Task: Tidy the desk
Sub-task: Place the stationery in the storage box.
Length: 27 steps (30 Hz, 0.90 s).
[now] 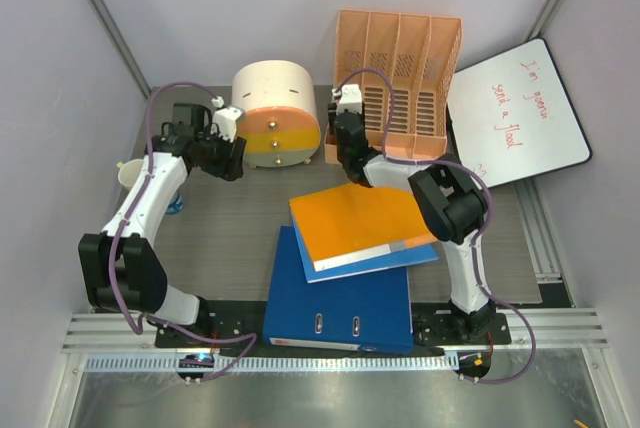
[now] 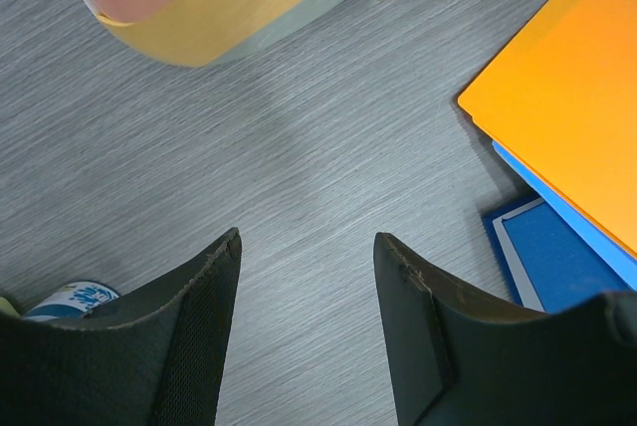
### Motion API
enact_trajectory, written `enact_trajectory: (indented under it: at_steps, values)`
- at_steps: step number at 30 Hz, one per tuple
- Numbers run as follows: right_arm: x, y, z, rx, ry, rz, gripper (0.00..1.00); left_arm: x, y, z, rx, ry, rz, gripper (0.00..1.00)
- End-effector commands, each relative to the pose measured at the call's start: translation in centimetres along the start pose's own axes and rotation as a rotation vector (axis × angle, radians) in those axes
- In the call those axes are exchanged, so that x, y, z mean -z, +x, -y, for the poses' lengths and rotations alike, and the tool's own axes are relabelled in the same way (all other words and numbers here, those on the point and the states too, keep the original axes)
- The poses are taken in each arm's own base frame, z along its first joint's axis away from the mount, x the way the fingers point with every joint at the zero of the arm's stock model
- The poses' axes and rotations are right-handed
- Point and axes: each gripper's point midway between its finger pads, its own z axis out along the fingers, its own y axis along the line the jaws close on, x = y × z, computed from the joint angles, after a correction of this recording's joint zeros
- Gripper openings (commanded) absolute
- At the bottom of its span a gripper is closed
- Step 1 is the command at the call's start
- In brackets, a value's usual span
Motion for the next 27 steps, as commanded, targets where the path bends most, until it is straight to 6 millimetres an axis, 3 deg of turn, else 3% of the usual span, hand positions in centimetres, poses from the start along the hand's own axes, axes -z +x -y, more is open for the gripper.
enact_trajectory:
  at_steps: [1, 2, 7, 10, 13, 20, 27]
  values:
    - [2.5, -1.5, 0.4, -0.02, -0.007, 0.014, 0.34, 1.4, -2.7, -0.1, -0.022, -0.002, 0.082, 0.57]
    - [3.1, -2.1, 0.2, -0.024, -0.013, 0.023, 0.34, 1.4, -2.9, -0.2, -0.025, -0.003, 0.086, 0.57]
    - [4.8, -1.8, 0.3, -0.011, -0.032, 0.014, 0.36, 1.7, -3.2, 0.0, -0.019, 0.005, 0.096, 0.57]
    - [5.2, -1.5, 0.3, -0.002, -0.029, 0.006, 0.58, 1.9, -3.3, 0.1, -0.018, 0.007, 0.097, 0.57]
    - [5.3, -1.7, 0.2, -0.008, -0.032, 0.003, 0.7, 1.9, -3.3, 0.1, -0.02, 0.003, 0.098, 0.57]
    - [5.0, -4.1, 0.2, -0.029, -0.016, 0.031, 0.72, 2.0, -3.4, 0.0, -0.023, 0.001, 0.099, 0.57]
    - [5.7, -8.1, 1.3, -0.082, 0.009, 0.097, 0.71, 1.7, -3.0, 0.0, -0.024, 0.0, 0.09, 0.57]
